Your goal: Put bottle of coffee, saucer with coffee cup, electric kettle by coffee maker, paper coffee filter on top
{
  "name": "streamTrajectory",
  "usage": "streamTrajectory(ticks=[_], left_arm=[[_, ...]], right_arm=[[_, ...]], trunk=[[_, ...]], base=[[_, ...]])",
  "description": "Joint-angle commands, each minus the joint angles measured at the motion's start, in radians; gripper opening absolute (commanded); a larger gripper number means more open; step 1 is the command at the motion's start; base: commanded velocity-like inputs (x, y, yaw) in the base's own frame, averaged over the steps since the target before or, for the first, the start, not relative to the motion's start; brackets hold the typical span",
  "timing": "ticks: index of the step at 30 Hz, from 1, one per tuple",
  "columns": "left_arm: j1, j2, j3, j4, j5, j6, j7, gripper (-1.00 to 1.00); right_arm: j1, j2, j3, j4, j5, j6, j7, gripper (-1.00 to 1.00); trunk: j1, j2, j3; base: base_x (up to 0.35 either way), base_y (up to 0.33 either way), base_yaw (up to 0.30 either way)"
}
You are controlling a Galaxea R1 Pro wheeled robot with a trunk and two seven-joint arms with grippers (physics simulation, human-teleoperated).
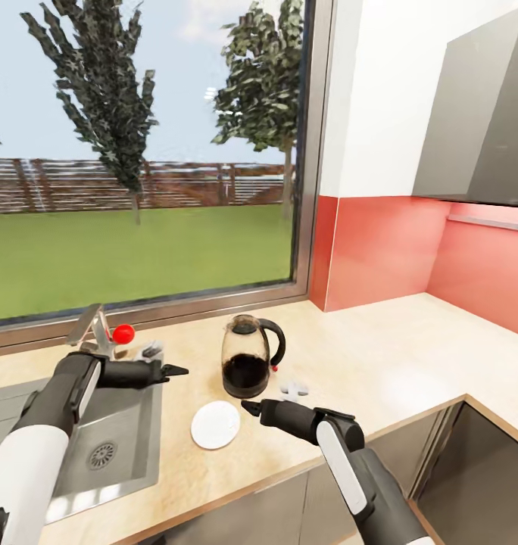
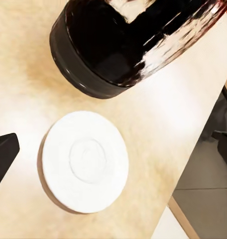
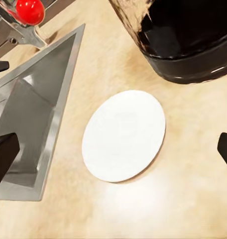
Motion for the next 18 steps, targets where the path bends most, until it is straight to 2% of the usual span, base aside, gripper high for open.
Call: streamTrajectory(ticks=[1,4,7,10,14,18], left_arm=[[0.000,-0.002,0.003,0.005,-0.010,0.006,-0.009,1.00],[0.000,-0.004,0.003,0.026,-0.010,0.005,-0.009,1.00],[0.000,-0.013,0.003,0.057,-0.010,-0.010,-0.008,1.00],[0.000,-0.027,0.004,0.091,-0.009,-0.080,-0.001,1.00],[0.000,-0.036,0.006,0.122,-0.009,-0.115,0.004,1.00],[0.000,-0.041,0.006,0.155,-0.006,-0.126,0.005,1.00]], right_arm=[[-0.001,0.000,-0.001,0.011,0.001,0.004,0.004,1.00],[-0.001,0.001,-0.001,0.042,-0.022,0.004,0.005,1.00],[-0.001,0.001,-0.001,0.076,-0.101,0.004,0.004,1.00],[0.000,0.002,0.000,0.092,-0.210,0.005,0.001,1.00],[-0.001,0.002,0.001,0.097,-0.258,0.005,0.000,1.00],[0.000,0.010,0.002,0.099,-0.272,0.005,-0.002,1.00]], trunk=[[0.000,-0.001,0.000],[0.000,-0.001,0.000],[0.000,-0.001,0.000],[0.000,-0.001,0.000],[0.000,-0.001,0.000],[0.000,-0.001,0.000]], base=[[0.007,0.000,0.000],[0.004,0.000,0.000],[0.001,0.000,0.000],[0.000,0.000,0.000],[0.000,0.000,0.000],[0.021,0.000,0.000]])
